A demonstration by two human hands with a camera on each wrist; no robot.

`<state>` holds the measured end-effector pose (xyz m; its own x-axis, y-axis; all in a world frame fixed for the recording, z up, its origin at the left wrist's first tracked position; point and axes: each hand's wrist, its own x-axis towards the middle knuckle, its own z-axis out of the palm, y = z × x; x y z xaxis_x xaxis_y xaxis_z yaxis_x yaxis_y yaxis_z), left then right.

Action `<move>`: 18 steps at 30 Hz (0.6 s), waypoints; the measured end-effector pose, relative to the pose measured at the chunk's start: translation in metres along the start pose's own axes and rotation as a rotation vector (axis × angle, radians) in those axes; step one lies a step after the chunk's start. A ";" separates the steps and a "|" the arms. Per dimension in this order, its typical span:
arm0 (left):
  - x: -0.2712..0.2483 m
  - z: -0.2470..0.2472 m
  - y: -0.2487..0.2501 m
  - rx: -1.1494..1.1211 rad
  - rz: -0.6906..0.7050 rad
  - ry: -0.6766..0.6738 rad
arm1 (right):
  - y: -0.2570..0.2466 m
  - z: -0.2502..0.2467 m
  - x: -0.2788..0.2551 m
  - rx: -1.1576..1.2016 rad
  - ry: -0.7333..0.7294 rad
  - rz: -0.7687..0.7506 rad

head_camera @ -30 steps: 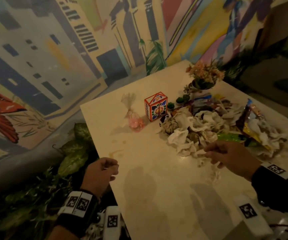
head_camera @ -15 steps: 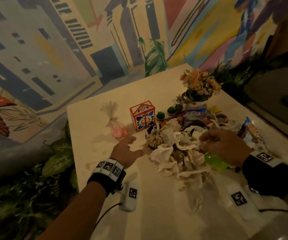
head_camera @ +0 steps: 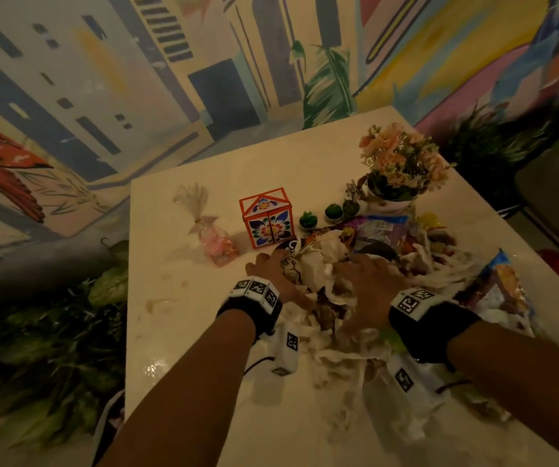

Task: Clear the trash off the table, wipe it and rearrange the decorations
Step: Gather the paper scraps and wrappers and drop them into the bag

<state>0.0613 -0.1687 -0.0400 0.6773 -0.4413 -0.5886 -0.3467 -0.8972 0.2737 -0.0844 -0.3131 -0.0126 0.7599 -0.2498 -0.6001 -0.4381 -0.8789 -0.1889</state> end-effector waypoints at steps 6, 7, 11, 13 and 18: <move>-0.008 0.021 -0.005 -0.116 -0.008 0.175 | -0.010 0.016 0.019 0.000 0.012 0.009; -0.009 0.024 -0.007 -0.162 -0.001 0.190 | -0.011 0.015 0.020 0.008 0.009 0.013; -0.012 0.025 -0.009 -0.309 -0.001 0.234 | -0.014 0.007 0.021 0.028 0.034 0.004; -0.017 0.022 -0.012 -0.374 -0.011 0.254 | -0.014 0.005 0.020 0.074 0.072 0.002; -0.030 0.013 -0.023 -0.479 -0.006 0.283 | -0.008 0.000 0.015 0.307 0.142 0.003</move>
<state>0.0410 -0.1346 -0.0387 0.8493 -0.3645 -0.3819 -0.0530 -0.7786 0.6253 -0.0697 -0.3094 -0.0198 0.8083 -0.3249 -0.4911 -0.5481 -0.7199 -0.4259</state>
